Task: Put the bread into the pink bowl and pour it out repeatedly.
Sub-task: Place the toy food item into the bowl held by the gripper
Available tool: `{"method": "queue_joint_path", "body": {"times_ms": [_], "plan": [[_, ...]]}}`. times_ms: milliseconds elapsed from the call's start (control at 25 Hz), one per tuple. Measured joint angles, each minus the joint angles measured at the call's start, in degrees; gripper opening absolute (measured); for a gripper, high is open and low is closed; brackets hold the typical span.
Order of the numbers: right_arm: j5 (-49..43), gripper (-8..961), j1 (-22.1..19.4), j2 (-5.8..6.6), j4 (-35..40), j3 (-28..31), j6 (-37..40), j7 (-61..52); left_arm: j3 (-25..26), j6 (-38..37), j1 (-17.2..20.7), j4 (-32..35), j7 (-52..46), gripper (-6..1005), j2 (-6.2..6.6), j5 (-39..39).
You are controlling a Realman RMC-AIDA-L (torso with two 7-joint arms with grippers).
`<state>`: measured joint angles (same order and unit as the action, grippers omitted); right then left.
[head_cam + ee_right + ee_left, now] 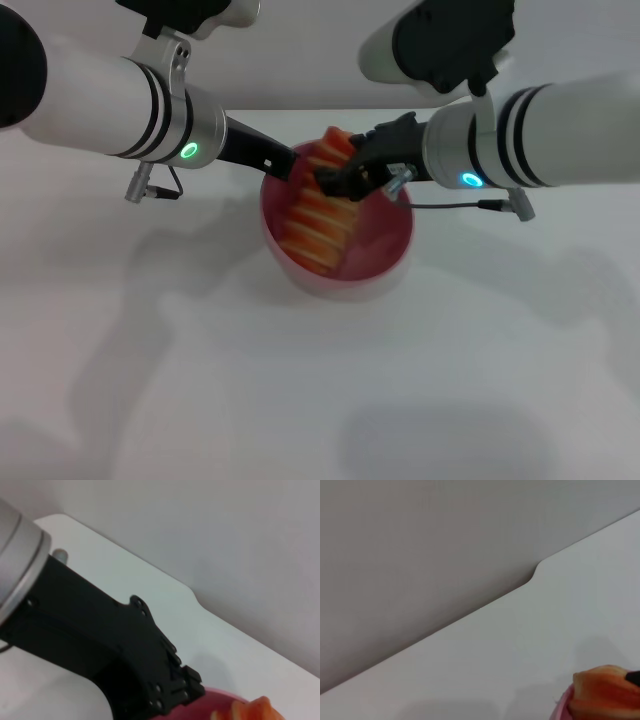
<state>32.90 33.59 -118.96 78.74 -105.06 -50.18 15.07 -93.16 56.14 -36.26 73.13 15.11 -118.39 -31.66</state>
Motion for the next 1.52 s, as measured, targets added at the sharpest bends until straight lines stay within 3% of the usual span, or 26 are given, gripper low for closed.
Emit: {"method": "queue_joint_path", "body": {"times_ms": [40, 280, 1160, 1400, 1520], "plan": [[-0.12, 460, -0.31, 0.01, 0.04, -0.02, 0.00, 0.02, 0.00, 0.04, 0.02, 0.00, 0.00, 35, 0.00, 0.00], [-0.27, 625, -2.43, 0.08, 2.77, 0.09, -0.04, 0.05, -0.32, 0.14, 0.25, 0.00, 0.00, 35, 0.00, 0.00], [-1.61, 743, -5.49, 0.07, 7.20, -0.44, -0.46, 0.09, -0.34, -0.34, 0.48, -0.70, 0.01, 35, 0.05, 0.13], [-3.22, 753, -5.62, 0.10, 7.02, 1.76, 0.22, 0.09, -0.24, -0.35, 0.56, -0.97, 0.01, 35, 0.15, 0.17], [-4.89, 753, -6.67, 0.11, 6.74, 3.65, 4.21, 0.11, -0.27, -0.44, 0.58, -1.27, 0.01, 35, 0.17, 0.17]]}}
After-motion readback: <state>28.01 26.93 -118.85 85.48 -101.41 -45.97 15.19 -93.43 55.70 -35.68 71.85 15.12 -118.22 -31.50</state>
